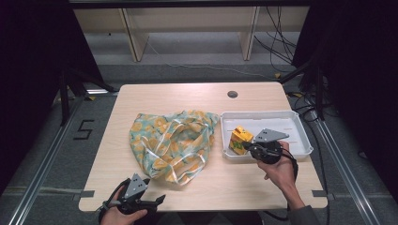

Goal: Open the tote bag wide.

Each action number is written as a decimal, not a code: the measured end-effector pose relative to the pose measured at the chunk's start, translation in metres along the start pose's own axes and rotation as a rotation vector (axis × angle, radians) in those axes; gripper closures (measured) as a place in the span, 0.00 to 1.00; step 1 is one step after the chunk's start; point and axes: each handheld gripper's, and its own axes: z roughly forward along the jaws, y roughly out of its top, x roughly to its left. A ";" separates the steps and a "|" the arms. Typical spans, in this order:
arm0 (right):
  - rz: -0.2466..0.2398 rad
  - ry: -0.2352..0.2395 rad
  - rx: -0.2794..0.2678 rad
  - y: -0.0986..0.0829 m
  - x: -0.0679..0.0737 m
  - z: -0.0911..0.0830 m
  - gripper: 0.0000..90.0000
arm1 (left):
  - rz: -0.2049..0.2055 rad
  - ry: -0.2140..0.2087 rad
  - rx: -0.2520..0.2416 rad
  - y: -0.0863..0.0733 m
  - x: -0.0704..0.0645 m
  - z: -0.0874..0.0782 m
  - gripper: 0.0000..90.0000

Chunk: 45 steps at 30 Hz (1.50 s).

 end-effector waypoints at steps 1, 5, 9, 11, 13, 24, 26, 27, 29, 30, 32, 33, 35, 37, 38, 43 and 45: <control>0.007 0.002 0.001 0.000 0.000 0.000 1.00 | -0.004 -0.007 -0.002 0.000 0.000 0.000 0.22; -0.005 0.004 0.001 -0.001 -0.002 0.000 1.00 | -0.008 -0.005 -0.007 0.000 -0.001 0.000 0.22; 0.013 -0.001 0.013 -0.002 -0.002 -0.001 1.00 | -0.006 -0.007 -0.005 0.000 -0.001 0.000 0.22; 0.002 -0.004 0.006 -0.002 -0.004 -0.001 1.00 | -0.002 -0.003 -0.004 0.000 0.000 0.000 0.22; 0.001 -0.005 0.007 -0.002 -0.004 -0.001 1.00 | -0.005 -0.005 -0.001 0.000 0.000 0.000 0.22; 0.003 -0.015 -0.002 -0.004 -0.010 -0.002 1.00 | 0.004 -0.001 -0.002 0.000 0.000 0.000 0.22; 0.007 -0.017 -0.004 -0.004 -0.011 -0.002 1.00 | -0.006 -0.007 -0.004 0.000 -0.001 0.000 0.22; 0.004 -0.018 -0.003 -0.004 -0.011 -0.003 1.00 | 0.001 -0.006 -0.003 0.000 -0.001 0.000 0.22; 0.013 -0.018 0.000 -0.005 -0.012 -0.003 1.00 | -0.006 -0.009 -0.014 -0.001 -0.002 0.001 0.22; 0.023 -0.012 0.008 -0.005 -0.012 -0.003 1.00 | 0.008 -0.007 -0.011 0.000 -0.001 0.001 0.22; 0.002 -0.017 -0.001 -0.005 -0.013 -0.003 1.00 | 0.006 -0.006 -0.007 0.000 0.000 0.000 0.22; 0.008 -0.020 0.002 -0.005 -0.013 -0.004 1.00 | 0.011 0.003 0.004 0.000 0.000 0.000 0.22; 0.017 -0.028 -0.002 -0.005 -0.013 -0.004 1.00 | 0.003 0.002 -0.008 -0.001 -0.001 0.001 0.22; 0.032 -0.022 0.007 -0.005 -0.013 -0.004 1.00 | 0.008 -0.006 -0.008 0.000 0.000 0.001 0.22; 0.020 -0.028 0.001 -0.005 -0.014 -0.004 1.00 | 0.016 -0.005 -0.008 0.000 0.000 0.001 0.22; 0.023 -0.031 0.000 -0.006 -0.017 -0.005 1.00 | 0.005 -0.005 -0.010 0.000 0.000 0.001 0.22; 0.012 -0.033 -0.005 -0.006 -0.018 -0.005 1.00 | -0.002 -0.005 -0.003 0.000 -0.001 0.001 0.22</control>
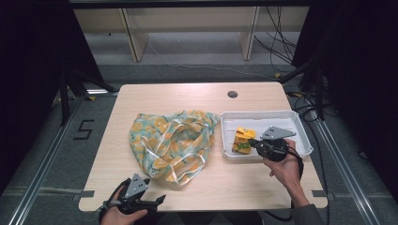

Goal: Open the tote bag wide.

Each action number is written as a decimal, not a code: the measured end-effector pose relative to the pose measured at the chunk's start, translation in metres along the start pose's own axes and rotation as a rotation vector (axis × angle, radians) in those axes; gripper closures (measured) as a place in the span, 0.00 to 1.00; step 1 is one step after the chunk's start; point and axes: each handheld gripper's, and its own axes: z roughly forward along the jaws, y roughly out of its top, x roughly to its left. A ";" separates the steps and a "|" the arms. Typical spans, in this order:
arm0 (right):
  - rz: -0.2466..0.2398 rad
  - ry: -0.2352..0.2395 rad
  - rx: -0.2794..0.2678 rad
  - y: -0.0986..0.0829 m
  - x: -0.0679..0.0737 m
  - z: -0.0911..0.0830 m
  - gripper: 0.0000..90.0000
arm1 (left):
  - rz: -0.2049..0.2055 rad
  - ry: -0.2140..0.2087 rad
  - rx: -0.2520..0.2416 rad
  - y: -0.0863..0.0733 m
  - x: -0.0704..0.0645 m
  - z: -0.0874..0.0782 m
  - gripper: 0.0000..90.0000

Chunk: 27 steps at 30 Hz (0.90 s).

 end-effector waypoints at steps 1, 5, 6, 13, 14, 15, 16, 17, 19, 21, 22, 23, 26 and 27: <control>0.020 -0.004 0.002 0.000 0.000 -0.001 1.00 | 0.001 -0.001 -0.010 -0.001 0.000 0.001 0.22; 0.011 -0.007 -0.004 -0.001 -0.002 0.000 1.00 | 0.000 -0.006 -0.003 0.000 0.000 0.000 0.22; 0.013 -0.012 -0.007 -0.001 -0.002 0.000 1.00 | 0.003 0.001 0.001 0.000 0.000 0.000 0.22; 0.017 -0.010 0.001 -0.001 -0.003 0.000 1.00 | 0.019 -0.005 -0.001 -0.001 0.001 0.001 0.22; 0.020 -0.008 0.000 -0.001 -0.003 0.000 1.00 | 0.035 -0.004 0.001 0.000 0.002 0.001 0.22; 0.023 -0.013 -0.002 -0.002 -0.003 0.001 1.00 | 0.022 -0.003 -0.010 0.000 0.001 0.002 0.22; 0.021 -0.012 -0.001 -0.002 -0.004 0.001 1.00 | 0.032 -0.004 0.002 0.000 0.002 0.001 0.22; 0.005 -0.010 -0.001 -0.002 -0.006 0.001 1.00 | 0.029 -0.005 -0.006 0.000 0.001 0.001 0.22; -0.007 -0.008 0.001 -0.002 -0.007 0.000 1.00 | 0.040 -0.004 0.004 0.000 0.002 0.000 0.22; 0.015 -0.014 0.003 -0.003 -0.006 0.001 1.00 | 0.034 -0.004 0.002 0.000 0.002 0.001 0.22; 0.006 -0.016 0.006 -0.003 -0.007 0.001 1.00 | 0.025 -0.003 -0.009 0.000 0.001 0.001 0.22; 0.014 -0.013 0.011 -0.003 -0.007 0.002 1.00 | 0.002 -0.005 -0.009 -0.001 0.000 0.002 0.22; 0.010 -0.015 0.016 -0.004 -0.008 0.003 1.00 | 0.036 -0.003 0.002 0.000 0.002 0.000 0.22; 0.012 -0.016 0.019 -0.004 -0.009 0.002 1.00 | 0.034 -0.003 0.001 0.000 0.002 0.000 0.22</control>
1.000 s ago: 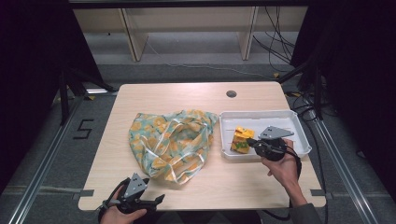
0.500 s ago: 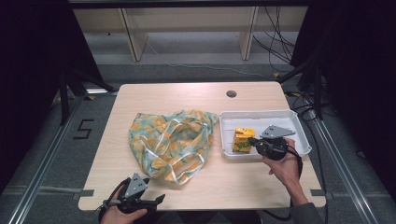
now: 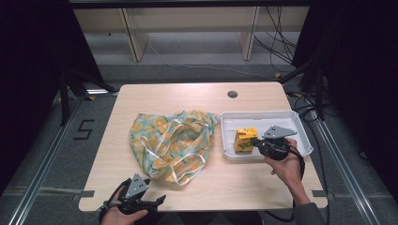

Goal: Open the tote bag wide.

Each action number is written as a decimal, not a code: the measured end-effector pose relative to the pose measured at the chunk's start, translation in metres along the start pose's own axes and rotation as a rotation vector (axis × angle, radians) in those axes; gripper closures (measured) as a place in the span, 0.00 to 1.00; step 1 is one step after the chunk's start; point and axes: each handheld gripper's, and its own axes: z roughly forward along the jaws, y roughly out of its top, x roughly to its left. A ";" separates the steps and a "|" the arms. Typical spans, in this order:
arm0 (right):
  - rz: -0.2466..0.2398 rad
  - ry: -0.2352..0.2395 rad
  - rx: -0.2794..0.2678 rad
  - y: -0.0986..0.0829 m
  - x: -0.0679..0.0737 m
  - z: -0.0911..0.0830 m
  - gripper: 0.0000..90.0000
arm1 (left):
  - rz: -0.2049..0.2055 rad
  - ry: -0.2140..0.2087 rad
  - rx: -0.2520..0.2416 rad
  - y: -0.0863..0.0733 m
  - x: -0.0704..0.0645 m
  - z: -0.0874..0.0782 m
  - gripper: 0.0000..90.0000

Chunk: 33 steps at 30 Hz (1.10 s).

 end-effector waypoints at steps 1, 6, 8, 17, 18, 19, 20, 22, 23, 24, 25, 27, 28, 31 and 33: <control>-0.002 0.004 0.006 0.000 -0.001 0.000 1.00 | 0.005 0.000 0.001 0.000 0.000 0.000 0.22; 0.003 -0.005 0.008 -0.001 -0.003 -0.001 1.00 | 0.004 0.000 0.003 0.000 0.000 0.000 0.22; 0.006 -0.011 0.008 -0.002 -0.004 -0.001 1.00 | 0.002 0.000 0.002 0.000 0.000 0.000 0.22; 0.037 0.008 0.006 -0.002 -0.004 -0.003 0.98 | 0.004 0.000 0.003 0.000 0.000 0.000 0.22; 0.040 0.016 -0.004 -0.002 -0.003 -0.005 0.96 | 0.004 0.001 0.003 0.000 0.000 0.000 0.22; 0.032 0.016 -0.018 -0.001 -0.002 -0.007 0.95 | -0.009 0.002 -0.002 0.000 0.000 0.000 0.22; 0.035 0.013 -0.027 0.000 -0.001 -0.009 0.92 | -0.007 0.003 -0.002 0.000 0.000 0.000 0.22; 0.057 0.008 -0.038 0.002 0.001 -0.015 0.91 | -0.029 0.013 0.001 0.000 0.000 0.001 0.22; 0.083 0.001 -0.039 0.002 0.004 -0.017 0.90 | -0.030 0.012 -0.003 -0.001 0.000 0.001 0.22; 0.070 -0.005 -0.057 0.002 0.003 -0.019 0.90 | -0.033 0.011 -0.005 -0.001 0.000 0.001 0.22; 0.077 -0.009 -0.065 0.001 0.003 -0.020 0.89 | -0.033 0.010 -0.005 -0.001 0.000 0.001 0.22; 0.073 -0.021 -0.077 0.000 0.002 -0.023 0.89 | -0.006 0.007 0.009 0.000 0.002 -0.001 0.22; 0.092 -0.026 -0.076 -0.002 0.003 -0.024 0.89 | 0.004 0.006 0.006 0.000 0.003 0.000 0.22; 0.132 -0.039 -0.076 -0.007 0.004 -0.026 0.87 | -0.020 0.017 0.005 0.000 0.002 -0.001 0.22; 0.117 -0.046 -0.085 -0.011 0.001 -0.026 0.85 | -0.034 0.012 0.002 0.000 0.001 -0.001 0.22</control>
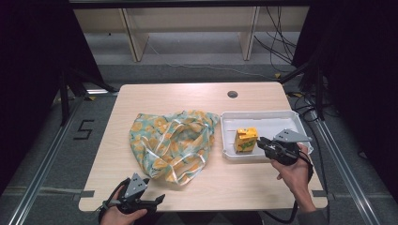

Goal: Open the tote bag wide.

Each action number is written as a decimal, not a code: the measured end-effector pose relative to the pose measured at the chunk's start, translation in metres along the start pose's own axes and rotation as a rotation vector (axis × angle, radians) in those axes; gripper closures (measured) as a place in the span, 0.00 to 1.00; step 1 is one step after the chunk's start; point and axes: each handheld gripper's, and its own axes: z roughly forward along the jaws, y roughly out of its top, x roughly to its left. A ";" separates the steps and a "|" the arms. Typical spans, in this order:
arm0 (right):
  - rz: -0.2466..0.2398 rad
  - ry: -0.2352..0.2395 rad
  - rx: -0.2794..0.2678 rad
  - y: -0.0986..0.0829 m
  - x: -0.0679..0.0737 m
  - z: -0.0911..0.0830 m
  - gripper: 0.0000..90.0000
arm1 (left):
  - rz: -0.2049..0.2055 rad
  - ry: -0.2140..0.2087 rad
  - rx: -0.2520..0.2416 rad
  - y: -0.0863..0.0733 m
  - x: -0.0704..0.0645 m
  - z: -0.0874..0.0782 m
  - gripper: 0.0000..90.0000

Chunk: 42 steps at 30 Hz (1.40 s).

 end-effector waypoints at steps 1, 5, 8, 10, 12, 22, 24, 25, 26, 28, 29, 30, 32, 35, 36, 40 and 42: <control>0.028 -0.005 0.011 -0.002 0.002 -0.002 0.84 | 0.016 0.000 -0.005 0.000 0.001 0.000 0.22; 0.033 -0.015 -0.015 -0.006 0.004 -0.003 0.81 | 0.000 -0.004 0.001 0.000 0.000 0.001 0.22; 0.039 -0.023 -0.019 -0.008 0.004 -0.004 0.76 | -0.011 0.001 -0.008 0.001 0.000 0.001 0.22; 0.063 -0.019 -0.018 -0.009 0.005 -0.003 0.71 | -0.010 -0.002 0.000 0.001 0.001 0.001 0.22; 0.054 -0.009 -0.021 -0.010 0.003 -0.003 0.66 | -0.005 0.003 -0.003 0.001 0.001 0.001 0.22; 0.135 -0.010 -0.027 -0.019 0.014 -0.007 0.46 | -0.006 0.012 -0.019 -0.002 0.002 -0.002 0.22; 0.134 -0.011 -0.034 -0.021 0.016 -0.006 0.45 | -0.012 0.011 -0.023 -0.001 0.001 -0.003 0.22; 0.116 -0.006 -0.035 -0.022 0.016 -0.006 0.45 | -0.009 0.010 -0.024 -0.001 0.001 -0.003 0.22; 0.134 -0.005 -0.027 -0.023 0.019 -0.006 0.44 | 0.007 0.008 -0.026 -0.001 0.001 -0.002 0.22; 0.109 0.006 -0.023 -0.025 0.018 -0.006 0.44 | -0.007 0.006 -0.023 -0.002 0.000 -0.001 0.22; 0.128 0.003 -0.018 -0.027 0.021 -0.006 0.44 | -0.010 0.007 -0.020 -0.002 0.000 -0.002 0.22; 0.100 0.008 -0.012 -0.028 0.020 -0.006 0.43 | -0.005 0.012 -0.013 -0.002 0.000 -0.003 0.22; 0.111 0.012 -0.009 -0.030 0.024 -0.006 0.42 | 0.018 0.018 -0.011 -0.002 0.002 -0.004 0.22; 0.125 0.028 0.000 -0.033 0.030 -0.006 0.41 | 0.021 0.023 -0.005 -0.002 0.002 -0.005 0.22; 0.111 0.030 0.000 -0.034 0.031 -0.006 0.40 | 0.021 0.023 -0.005 -0.002 0.002 -0.004 0.22; 0.074 0.045 0.020 -0.039 0.037 -0.008 0.38 | 0.011 0.018 -0.028 -0.002 0.001 -0.003 0.22; 0.070 0.055 0.016 -0.040 0.040 -0.009 0.37 | -0.012 0.014 -0.027 -0.003 -0.001 -0.002 0.22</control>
